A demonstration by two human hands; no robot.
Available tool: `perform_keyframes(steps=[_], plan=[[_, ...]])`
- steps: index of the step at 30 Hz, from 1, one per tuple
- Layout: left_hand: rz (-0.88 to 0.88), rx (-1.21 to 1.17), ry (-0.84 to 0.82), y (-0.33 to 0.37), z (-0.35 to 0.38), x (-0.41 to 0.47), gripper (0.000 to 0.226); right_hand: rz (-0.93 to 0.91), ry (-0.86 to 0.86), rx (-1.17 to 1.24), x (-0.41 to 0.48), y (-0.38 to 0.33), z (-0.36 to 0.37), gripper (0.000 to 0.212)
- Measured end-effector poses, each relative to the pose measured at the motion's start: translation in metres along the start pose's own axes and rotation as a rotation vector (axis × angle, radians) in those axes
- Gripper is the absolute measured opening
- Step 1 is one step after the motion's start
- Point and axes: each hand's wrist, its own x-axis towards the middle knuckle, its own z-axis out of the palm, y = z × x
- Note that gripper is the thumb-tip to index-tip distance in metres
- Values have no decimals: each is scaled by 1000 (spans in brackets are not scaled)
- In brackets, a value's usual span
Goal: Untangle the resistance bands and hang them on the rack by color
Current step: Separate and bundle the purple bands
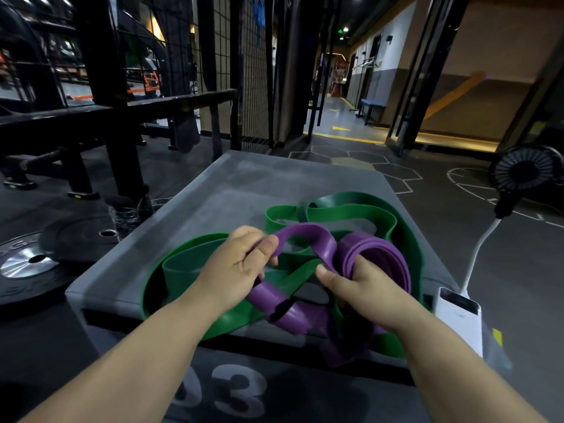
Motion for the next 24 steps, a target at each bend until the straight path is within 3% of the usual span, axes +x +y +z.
perform_keyframes(steps=[6,10,14,16,20,24], plan=[[-152,-149,-79,7,-3,-3,65,63,-60,45,-7,-11,7,45],[-210,-257,-116,10,11,-8,31,-5,-122,131,-12,-18,20,39],[-217,-315,-133,12,25,-11,17,-59,-120,241,-12,-18,25,64],[-253,-525,-133,11,30,-12,33,-63,-95,295,-12,-20,24,74],[-399,-813,-154,14,37,-15,33,-81,-68,310,-13,-19,25,77],[-453,-874,-153,13,32,-13,29,-100,-8,278,-11,-18,25,84]])
